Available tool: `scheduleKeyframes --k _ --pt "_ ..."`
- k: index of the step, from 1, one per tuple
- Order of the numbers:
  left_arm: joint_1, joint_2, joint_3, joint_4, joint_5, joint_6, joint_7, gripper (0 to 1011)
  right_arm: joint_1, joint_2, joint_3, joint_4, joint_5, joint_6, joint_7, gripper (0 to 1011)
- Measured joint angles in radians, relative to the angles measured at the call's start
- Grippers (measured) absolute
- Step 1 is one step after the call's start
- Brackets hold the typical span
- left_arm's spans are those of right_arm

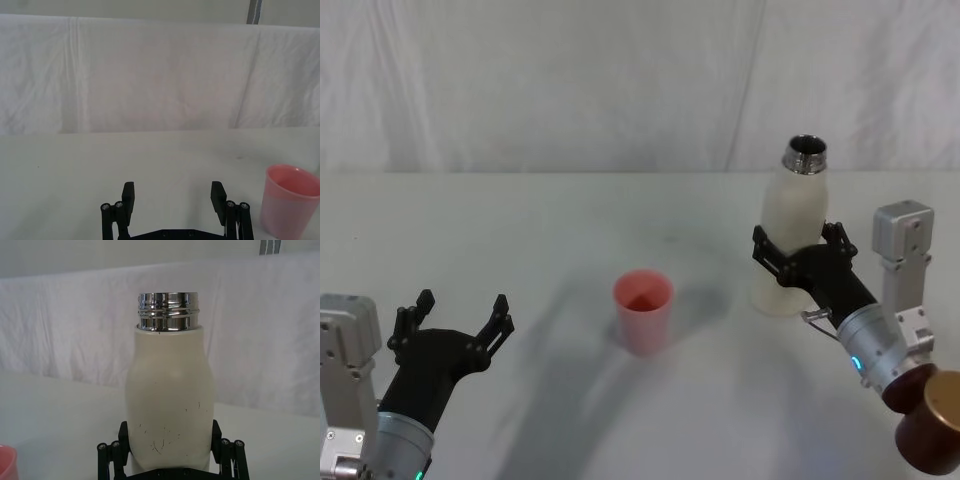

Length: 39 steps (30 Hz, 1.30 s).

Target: Grasp the thermos with one hand and pour water into the cup lid.

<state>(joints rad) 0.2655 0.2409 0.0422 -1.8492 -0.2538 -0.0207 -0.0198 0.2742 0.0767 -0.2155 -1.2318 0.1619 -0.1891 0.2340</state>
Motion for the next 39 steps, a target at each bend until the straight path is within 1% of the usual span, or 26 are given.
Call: scheduleKeyframes --k 2,9,21,35,39 --pt "0.000 0.000 0.000 0.000 0.000 0.000 0.000 1001 -0.001 0.008 0.003 -0.008 0.011 -0.002 0.013 950" --pt "0.000 0.000 0.000 0.000 0.000 0.000 0.000 1001 0.002 0.018 0.004 -0.014 0.028 -0.009 0.034 950" --pt "0.000 0.000 0.000 0.000 0.000 0.000 0.000 1001 0.030 0.029 -0.012 -0.011 0.043 -0.019 0.061 950" --pt "0.000 0.000 0.000 0.000 0.000 0.000 0.000 1001 0.051 0.037 -0.040 -0.001 0.025 -0.040 0.064 950" --pt "0.000 0.000 0.000 0.000 0.000 0.000 0.000 1001 0.060 0.045 -0.056 -0.002 0.004 -0.039 0.068 950"
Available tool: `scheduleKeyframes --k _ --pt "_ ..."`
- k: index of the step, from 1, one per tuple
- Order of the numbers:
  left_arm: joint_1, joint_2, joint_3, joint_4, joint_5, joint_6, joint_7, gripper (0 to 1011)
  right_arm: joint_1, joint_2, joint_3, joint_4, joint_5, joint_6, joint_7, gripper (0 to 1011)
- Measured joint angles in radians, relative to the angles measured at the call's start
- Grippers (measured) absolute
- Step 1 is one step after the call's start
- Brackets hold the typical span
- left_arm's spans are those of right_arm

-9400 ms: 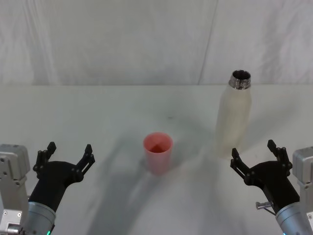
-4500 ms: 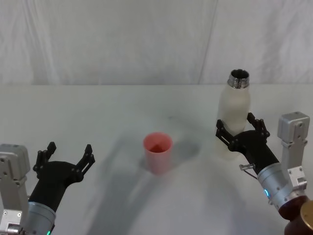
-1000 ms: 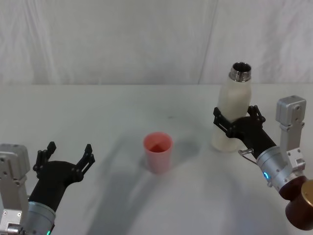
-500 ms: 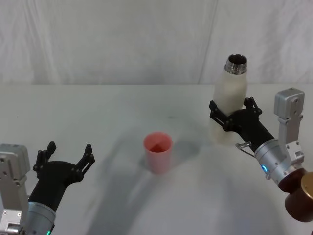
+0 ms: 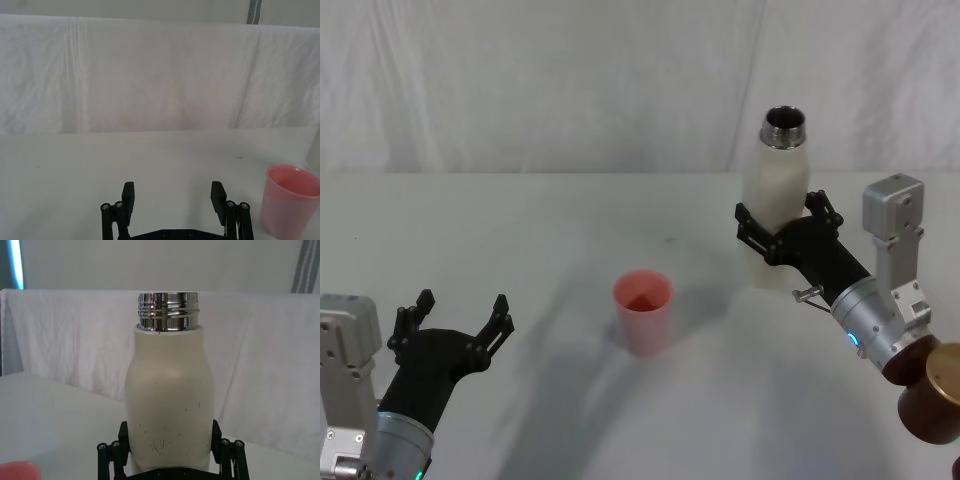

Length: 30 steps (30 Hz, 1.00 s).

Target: Grasp the thermos with one hand and pour water into the cup lid.

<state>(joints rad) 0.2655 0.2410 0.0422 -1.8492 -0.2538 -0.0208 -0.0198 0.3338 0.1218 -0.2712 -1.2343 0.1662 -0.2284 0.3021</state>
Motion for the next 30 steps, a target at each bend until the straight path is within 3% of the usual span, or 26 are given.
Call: scheduleKeyframes --k 30 --pt "0.000 0.000 0.000 0.000 0.000 0.000 0.000 1001 0.021 0.075 -0.070 -0.073 -0.157 0.012 -0.011 950"
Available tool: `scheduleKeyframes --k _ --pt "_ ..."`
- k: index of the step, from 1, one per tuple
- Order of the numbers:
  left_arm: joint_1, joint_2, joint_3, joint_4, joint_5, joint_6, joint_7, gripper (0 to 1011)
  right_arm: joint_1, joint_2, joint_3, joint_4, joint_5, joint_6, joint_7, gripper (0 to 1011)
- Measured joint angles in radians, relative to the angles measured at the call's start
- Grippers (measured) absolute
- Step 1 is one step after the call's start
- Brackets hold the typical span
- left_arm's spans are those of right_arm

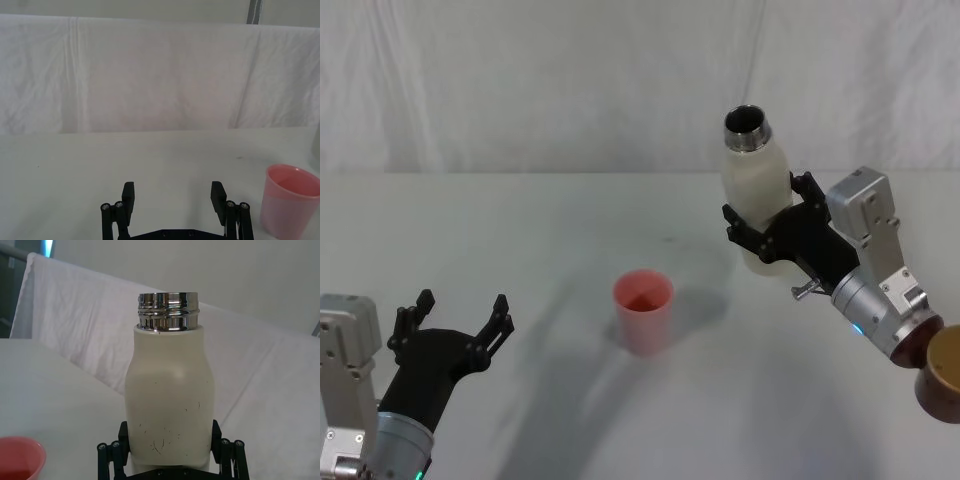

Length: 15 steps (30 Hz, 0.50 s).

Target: Grasp the thermos with one hand and pour water into the cup lid.

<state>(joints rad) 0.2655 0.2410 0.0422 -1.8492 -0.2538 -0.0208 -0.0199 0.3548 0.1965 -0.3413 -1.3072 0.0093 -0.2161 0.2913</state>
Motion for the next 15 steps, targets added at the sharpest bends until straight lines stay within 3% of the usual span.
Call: scheduleKeyframes --k 15 --pt "0.000 0.000 0.000 0.000 0.000 0.000 0.000 1001 0.026 0.012 -0.035 0.009 -0.033 -0.024 0.030 950"
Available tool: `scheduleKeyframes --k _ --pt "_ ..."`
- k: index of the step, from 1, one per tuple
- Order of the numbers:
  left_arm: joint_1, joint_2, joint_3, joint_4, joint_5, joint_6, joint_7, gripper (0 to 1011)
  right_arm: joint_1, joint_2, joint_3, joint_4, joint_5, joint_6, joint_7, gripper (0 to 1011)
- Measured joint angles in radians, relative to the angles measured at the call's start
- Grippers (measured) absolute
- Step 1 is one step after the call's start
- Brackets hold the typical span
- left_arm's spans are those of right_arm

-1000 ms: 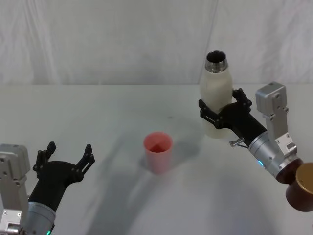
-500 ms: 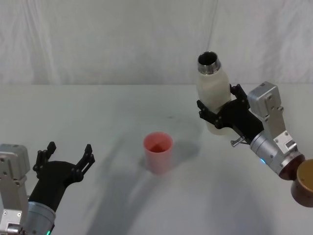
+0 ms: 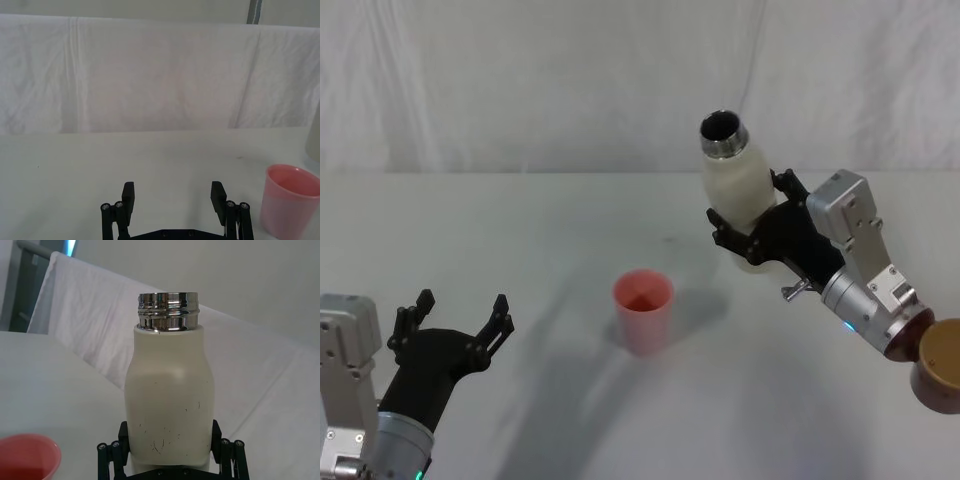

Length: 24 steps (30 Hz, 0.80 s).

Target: Grasp the thermos with one hand and pour water into the cup lid.

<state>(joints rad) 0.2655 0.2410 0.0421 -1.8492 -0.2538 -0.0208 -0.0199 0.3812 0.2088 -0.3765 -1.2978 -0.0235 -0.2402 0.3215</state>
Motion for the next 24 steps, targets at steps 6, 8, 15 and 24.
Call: scheduleKeyframes --k 6,8,15,24 --pt "0.000 0.000 0.000 0.000 0.000 0.000 0.000 1001 0.010 0.001 -0.014 0.010 -0.014 -0.014 0.006 950" --pt "0.000 0.000 0.000 0.000 0.000 0.000 0.000 1001 0.014 0.002 -0.020 0.013 -0.021 -0.020 0.007 950" --pt "0.000 0.000 0.000 0.000 0.000 0.000 0.000 1001 0.027 0.015 -0.049 0.016 -0.076 -0.032 0.003 950" --pt "0.000 0.000 0.000 0.000 0.000 0.000 0.000 1001 0.035 0.031 -0.070 0.010 -0.149 -0.028 -0.030 950"
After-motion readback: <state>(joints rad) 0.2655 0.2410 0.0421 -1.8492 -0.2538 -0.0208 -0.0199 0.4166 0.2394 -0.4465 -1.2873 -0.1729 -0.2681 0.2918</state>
